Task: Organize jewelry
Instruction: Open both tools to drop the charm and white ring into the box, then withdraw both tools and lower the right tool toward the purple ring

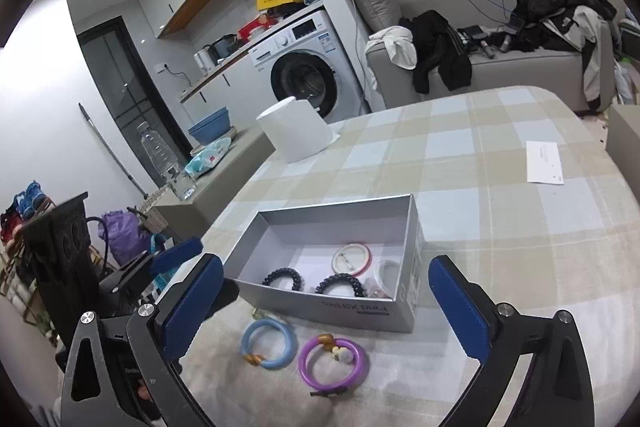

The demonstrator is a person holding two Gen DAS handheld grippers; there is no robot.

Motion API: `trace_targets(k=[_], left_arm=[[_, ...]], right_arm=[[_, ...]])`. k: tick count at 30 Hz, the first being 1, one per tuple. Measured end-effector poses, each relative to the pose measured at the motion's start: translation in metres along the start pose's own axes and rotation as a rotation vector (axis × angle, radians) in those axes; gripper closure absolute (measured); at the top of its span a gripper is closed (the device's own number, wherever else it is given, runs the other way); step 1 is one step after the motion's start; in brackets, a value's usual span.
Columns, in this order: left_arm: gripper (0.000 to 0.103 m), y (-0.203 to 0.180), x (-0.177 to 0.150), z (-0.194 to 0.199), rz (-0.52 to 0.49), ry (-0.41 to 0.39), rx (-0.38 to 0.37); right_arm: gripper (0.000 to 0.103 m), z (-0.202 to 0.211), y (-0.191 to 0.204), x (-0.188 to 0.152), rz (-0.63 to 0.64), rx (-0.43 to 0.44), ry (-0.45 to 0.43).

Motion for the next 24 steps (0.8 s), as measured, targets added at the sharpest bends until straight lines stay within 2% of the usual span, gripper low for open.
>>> trace_targets(k=[3, 11, 18, 24], left_arm=[[0.014, 0.004, -0.008, 0.003, 0.013, 0.013, -0.002], [0.013, 0.002, -0.03, -0.015, 0.02, 0.099, 0.014], [0.013, -0.001, -0.042, -0.026, 0.026, 0.167, 0.01], [0.013, 0.001, -0.046, -0.028, 0.039, 0.191, 0.003]], right_arm=[[0.0, 0.004, 0.005, -0.007, 0.034, -0.031, 0.021], [0.0, -0.007, -0.012, -0.053, 0.051, -0.121, 0.181], [0.0, -0.021, -0.015, -0.071, 0.07, -0.146, 0.277], [0.0, -0.031, -0.014, -0.083, 0.101, -0.179, 0.337]])
Point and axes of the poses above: each gripper's, at about its wrist camera, not at the fingertips, and z roughly against the way its jaws point, y to its left, x to its top, the point moved 4 cm from there along -z, roughly the way its jaws point, and after that the axes turned 15 degrees about x, right-handed, at the moved point
